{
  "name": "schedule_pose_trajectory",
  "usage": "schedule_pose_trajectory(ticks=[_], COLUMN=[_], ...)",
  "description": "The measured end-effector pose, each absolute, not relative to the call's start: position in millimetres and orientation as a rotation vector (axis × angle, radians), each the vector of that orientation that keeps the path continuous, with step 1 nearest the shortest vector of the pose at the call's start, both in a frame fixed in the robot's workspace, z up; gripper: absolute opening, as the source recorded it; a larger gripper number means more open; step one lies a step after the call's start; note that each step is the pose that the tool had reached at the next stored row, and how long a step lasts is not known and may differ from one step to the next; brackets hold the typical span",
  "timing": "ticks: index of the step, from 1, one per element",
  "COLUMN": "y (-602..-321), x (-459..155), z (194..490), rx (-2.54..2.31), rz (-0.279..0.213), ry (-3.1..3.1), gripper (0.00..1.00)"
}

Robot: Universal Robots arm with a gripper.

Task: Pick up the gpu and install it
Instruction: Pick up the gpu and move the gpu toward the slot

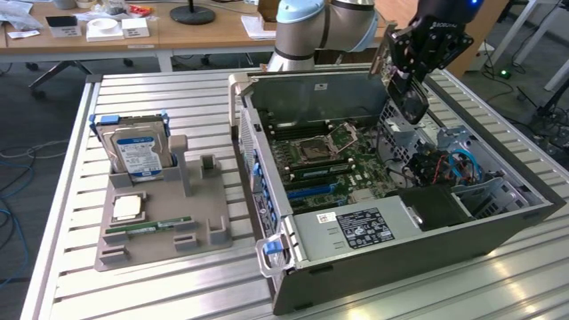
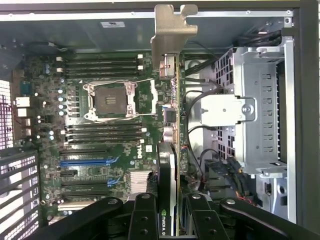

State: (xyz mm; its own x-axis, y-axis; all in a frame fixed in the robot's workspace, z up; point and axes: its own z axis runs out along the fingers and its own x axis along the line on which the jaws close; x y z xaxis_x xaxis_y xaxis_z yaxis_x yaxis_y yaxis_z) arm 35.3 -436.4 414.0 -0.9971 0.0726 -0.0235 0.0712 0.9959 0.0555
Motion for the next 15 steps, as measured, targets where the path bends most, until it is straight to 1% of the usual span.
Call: schedule_pose_trajectory(ticks=[15], y=[-436.4], x=[39.9], z=[412.3], rx=[0.097], rz=[0.085], ry=[3.114], gripper=[0.27])
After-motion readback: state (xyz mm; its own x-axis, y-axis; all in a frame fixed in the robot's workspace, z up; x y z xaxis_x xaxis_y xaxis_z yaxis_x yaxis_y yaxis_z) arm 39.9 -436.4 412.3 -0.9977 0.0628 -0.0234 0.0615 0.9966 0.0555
